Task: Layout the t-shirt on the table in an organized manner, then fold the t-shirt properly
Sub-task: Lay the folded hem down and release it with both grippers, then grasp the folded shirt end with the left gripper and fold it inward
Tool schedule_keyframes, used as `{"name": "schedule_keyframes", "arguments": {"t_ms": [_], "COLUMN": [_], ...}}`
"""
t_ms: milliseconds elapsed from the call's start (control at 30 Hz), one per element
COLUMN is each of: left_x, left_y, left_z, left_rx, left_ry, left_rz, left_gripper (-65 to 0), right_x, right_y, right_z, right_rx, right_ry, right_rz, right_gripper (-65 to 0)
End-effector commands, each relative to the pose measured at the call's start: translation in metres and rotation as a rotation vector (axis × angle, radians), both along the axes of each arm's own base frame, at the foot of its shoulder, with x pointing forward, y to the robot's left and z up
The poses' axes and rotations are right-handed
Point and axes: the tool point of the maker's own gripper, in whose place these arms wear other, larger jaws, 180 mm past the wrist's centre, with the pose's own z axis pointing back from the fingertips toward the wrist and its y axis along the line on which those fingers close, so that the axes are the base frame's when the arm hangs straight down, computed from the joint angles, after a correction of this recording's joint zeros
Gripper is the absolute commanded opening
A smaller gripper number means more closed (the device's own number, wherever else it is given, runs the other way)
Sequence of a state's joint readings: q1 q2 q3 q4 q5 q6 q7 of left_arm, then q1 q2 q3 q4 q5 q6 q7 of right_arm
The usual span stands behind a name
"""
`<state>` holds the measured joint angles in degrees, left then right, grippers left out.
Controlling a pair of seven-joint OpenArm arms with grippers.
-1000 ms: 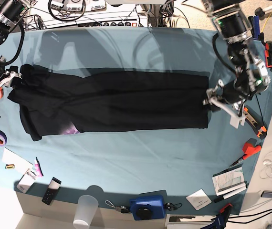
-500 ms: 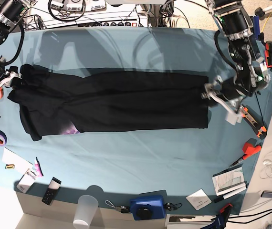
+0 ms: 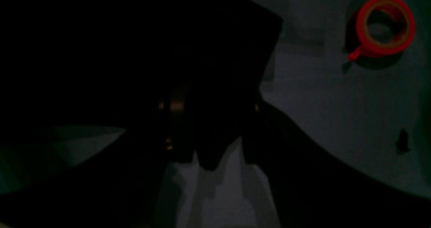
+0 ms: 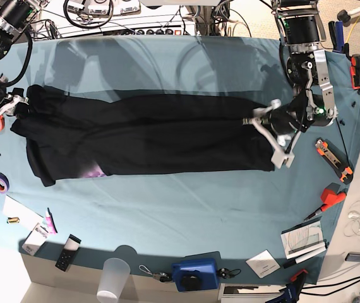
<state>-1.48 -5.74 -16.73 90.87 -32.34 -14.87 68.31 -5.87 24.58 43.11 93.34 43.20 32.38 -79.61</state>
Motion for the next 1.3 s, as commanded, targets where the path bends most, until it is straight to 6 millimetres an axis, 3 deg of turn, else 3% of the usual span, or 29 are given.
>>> {"name": "schedule_keyframes", "arguments": {"t_ms": [0,200,400,567,667,800,1033,1267], "left_x": [-0.012,0.003,0.004,0.007,0.007,0.014,0.017,0.024], "left_y": [0.011,0.041,0.102,0.105,0.091,0.057,-0.032,-0.119], "left_z": [-0.009,0.023,0.035,0.045,0.05,0.07,0.062,0.085], "left_rx": [0.078,0.123,0.234,0.204,0.186,0.203,0.357,0.399], "left_ry": [0.063,-0.055,-0.089,-0.114,-0.135,-0.218,-0.23,-0.32], "left_rz": [-0.022,0.05,0.105,0.091,0.057,0.008,-0.185,-0.261], "left_gripper": [-65.0,-65.0,-65.0,-65.0,-65.0,-65.0,-65.0,-65.0], "right_x": [0.008,0.011,0.028,0.028,0.028,0.028,0.029,0.029], "right_y": [-0.007,-0.001,0.04,0.043,0.04,0.038,0.038,0.038], "right_z": [0.017,0.02,0.046,0.048,0.046,0.045,0.046,0.046], "right_rx": [-0.029,-0.018,0.157,0.16,0.143,0.132,0.132,0.132], "right_ry": [-0.049,-0.073,-0.247,-0.262,-0.249,-0.25,-0.253,-0.252], "right_rz": [0.002,0.039,0.19,0.212,0.204,0.198,0.198,0.198], "right_gripper": [-42.7,-42.7,-42.7,-42.7,-42.7,-42.7,-42.7,-42.7]}}
